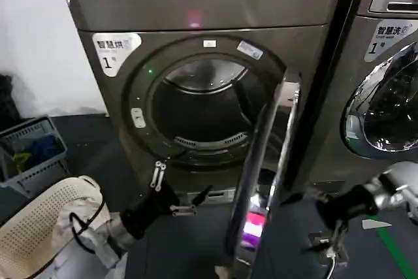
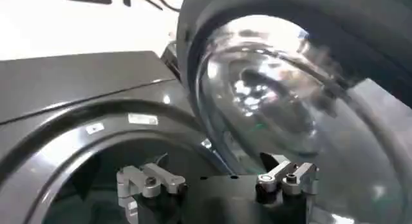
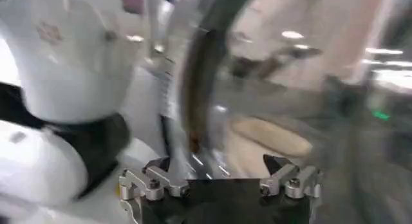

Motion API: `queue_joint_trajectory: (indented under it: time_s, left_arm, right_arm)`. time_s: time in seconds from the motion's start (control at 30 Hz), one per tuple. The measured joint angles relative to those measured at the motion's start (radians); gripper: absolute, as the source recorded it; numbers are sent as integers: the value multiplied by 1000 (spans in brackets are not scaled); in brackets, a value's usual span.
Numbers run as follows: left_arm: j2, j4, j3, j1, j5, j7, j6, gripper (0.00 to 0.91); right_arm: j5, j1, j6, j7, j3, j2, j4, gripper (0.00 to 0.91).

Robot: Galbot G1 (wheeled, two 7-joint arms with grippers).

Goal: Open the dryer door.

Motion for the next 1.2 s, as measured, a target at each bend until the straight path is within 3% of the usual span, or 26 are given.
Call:
queue_joint_trajectory:
  time_s: [0.23,0.47,0.6,0.77,0.9,1.2]
  left_arm:
    - [-23,5,52,-49,-5,0,4,907]
    - [-45,9,113,-85,-1,0,4,907]
    - [-64,22,155,-114,-1,-1,9,907]
    - [-92,40,217,-162,-1,-2,18,907]
    - [-114,56,262,-205,-6,-4,25,907]
    - [-169,89,361,-309,-27,-4,53,907]
  right_arm:
    - [0,-260,11,5,381,119,-240,907]
    - [23,-477,57,103,693,230,-382,907]
    - [-75,-589,54,293,829,298,-387,907]
    - [-158,-704,-33,596,970,374,-345,907]
    - [-209,-774,-67,772,1060,423,-331,907]
    - [-282,-873,-112,965,1188,483,-335,907]
